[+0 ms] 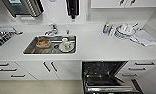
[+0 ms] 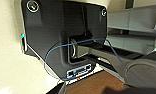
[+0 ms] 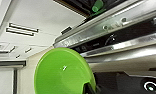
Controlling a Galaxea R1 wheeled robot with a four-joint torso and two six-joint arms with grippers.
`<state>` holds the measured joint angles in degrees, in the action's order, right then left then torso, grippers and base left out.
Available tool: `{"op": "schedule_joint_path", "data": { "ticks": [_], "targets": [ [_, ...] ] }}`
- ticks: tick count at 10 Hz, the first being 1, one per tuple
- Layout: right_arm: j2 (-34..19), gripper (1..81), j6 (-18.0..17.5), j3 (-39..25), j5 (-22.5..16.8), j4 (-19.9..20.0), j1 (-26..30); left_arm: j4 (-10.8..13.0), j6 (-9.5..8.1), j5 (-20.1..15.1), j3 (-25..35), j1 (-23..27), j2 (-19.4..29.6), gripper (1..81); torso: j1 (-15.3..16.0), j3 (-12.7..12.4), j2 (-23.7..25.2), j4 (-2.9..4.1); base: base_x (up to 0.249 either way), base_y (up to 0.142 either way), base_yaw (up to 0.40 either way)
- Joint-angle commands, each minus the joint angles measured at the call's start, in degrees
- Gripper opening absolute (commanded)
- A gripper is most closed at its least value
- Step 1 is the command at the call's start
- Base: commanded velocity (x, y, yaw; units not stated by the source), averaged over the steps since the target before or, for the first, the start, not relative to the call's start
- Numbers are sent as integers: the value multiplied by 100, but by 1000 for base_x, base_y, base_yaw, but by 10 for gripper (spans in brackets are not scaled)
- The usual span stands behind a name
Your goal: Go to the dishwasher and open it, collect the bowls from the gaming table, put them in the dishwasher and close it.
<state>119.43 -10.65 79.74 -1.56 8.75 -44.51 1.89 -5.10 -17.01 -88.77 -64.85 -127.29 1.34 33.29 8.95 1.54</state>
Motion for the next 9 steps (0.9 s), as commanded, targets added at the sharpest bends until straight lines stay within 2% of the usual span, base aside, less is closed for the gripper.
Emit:
{"op": "schedule_joint_path", "data": {
  "ticks": [1, 3, 5, 7, 9],
  "targets": [
    [163, 10, -16, 471, -916, 1111, 1552, 576, 140, 1112, -747, -1569, -490, 811, 0, 0, 0, 0, 0, 0, 0],
    [637, 10, -24, 1201, -1241, 1612, 2062, 576, 140, 1454, -1239, -2061, -851, 811, 0, 0, 0, 0, 0, 0, 0],
    [1224, 10, -24, 2231, -1276, 2189, 2239, 584, 140, 1490, -1564, -2492, -1140, 811, 0, 0, 0, 0, 0, 0, 0],
    [1480, 10, -24, 2930, -1285, 2429, 2493, 575, 140, 1473, -1922, -2738, -1377, 811, 0, 0, 2, 0, 0, 0, 0],
    [1631, 10, -24, 3213, -1285, 2613, 2845, 584, 149, 1481, -2425, -2889, -1685, 811, 0, 0, 2, 0, 0, 0, 0]
  ]
}}
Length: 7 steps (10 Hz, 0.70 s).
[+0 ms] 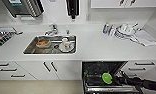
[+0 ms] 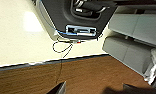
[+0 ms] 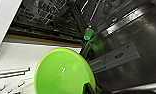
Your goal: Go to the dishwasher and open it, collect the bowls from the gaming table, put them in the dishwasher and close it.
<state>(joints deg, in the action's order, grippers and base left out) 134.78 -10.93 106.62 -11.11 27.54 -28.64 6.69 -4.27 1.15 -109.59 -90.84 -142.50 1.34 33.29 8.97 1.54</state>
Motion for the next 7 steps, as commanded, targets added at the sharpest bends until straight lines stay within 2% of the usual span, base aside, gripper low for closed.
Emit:
{"op": "schedule_joint_path", "data": {
  "ticks": [1, 2, 3, 4, 5, 6, 7],
  "targets": [
    [61, 10, 4, 526, -340, 840, 1442, 95, 58, -343, -405, -307, -200, 811, 0, 0, 0, 0, 0, 0, 0],
    [-44, 811, -5, 473, -418, 962, 1548, 104, 58, -387, -414, -307, -253, 811, 0, 0, 0, 0, 0, 0, 0],
    [-176, 811, -57, 403, -551, 1104, 1593, 34, 49, -387, -492, -307, -332, 811, 0, 0, 0, 0, 0, 0, 0],
    [-368, 811, -49, 290, -645, 1044, 1601, 34, 49, -387, -658, -299, -437, 811, 0, 0, 0, 0, 0, 0, 0],
    [-553, 811, -49, 261, -1020, 948, 1671, 34, 49, -369, -765, -290, -508, 811, 0, 0, 0, 0, 0, 0, 0],
    [-806, 811, -49, 279, -1901, 652, 1672, 25, 49, -352, -870, -255, -570, 811, 0, 0, 0, 0, 0, 0, 0],
    [-1108, 811, -49, 244, -2607, 349, 1480, 34, 49, -334, -932, -202, -605, 811, 0, 0, 0, 0, 0, 0, 0]
  ]
}}
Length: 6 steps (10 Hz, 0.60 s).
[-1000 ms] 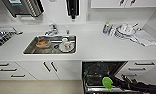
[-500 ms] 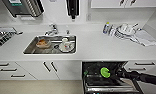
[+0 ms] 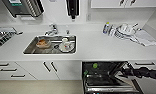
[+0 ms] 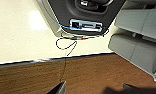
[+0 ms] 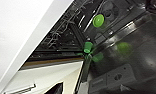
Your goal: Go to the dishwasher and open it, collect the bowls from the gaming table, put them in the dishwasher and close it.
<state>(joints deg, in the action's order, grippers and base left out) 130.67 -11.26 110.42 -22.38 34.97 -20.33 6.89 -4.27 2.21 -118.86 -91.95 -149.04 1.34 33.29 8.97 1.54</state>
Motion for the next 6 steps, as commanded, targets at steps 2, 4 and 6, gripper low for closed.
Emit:
{"op": "schedule_joint_path", "data": {
  "ticks": [2, 4, 6],
  "targets": [
    [-1424, 811, 62, -189, -1839, -518, -36, 14, 40, -440, -137, 41, -38, 811, 0, 0, 0, 0, 0, 0, 0],
    [-1812, 811, 411, -241, -1858, -623, -677, 23, 40, -440, -330, 103, -143, 811, 0, 0, 0, 0, 0, 0, 0],
    [-1814, 811, 810, -277, -1814, -694, -1398, 6, 40, -440, -463, 173, -188, 811, 0, 0, 0, 0, 0, 0, 0]
  ]
}}
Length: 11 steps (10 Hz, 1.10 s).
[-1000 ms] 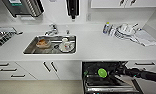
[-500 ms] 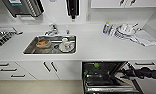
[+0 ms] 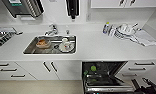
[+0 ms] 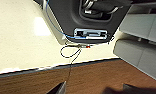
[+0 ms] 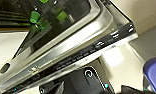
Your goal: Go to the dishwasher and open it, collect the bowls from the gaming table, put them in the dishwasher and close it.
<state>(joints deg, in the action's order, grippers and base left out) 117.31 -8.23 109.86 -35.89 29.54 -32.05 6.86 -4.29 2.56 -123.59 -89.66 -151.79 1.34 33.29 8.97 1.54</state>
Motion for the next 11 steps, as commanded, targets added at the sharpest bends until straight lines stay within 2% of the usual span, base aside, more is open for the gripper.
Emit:
{"op": "schedule_joint_path", "data": {
  "ticks": [1, 4, 5, 7, 11],
  "targets": [
    [-391, 811, 524, -221, -385, -290, -579, 17, 42, -476, 10, -39, 69, 811, 0, 0, 0, 0, 0, 0, 0],
    [49, 811, 524, -291, 589, -756, -1826, 8, 42, -476, 10, 102, 60, 811, -2, 0, 0, 0, 0, 0, 0],
    [172, 811, 533, -317, 810, -783, -2143, 8, 25, -476, 10, 120, 51, 811, 367, 0, 573, 0, 0, 0, 0],
    [419, 811, 533, -370, 1189, -871, -2706, 17, 16, -476, 10, 137, 43, 811, 435, 0, 689, 0, 0, 0, 0],
    [972, 811, 533, 96, 1699, -836, -3339, 43, 25, -476, -219, 146, -37, 811, 916, -4, 1470, 0, 0, 0, 0]
  ]
}}
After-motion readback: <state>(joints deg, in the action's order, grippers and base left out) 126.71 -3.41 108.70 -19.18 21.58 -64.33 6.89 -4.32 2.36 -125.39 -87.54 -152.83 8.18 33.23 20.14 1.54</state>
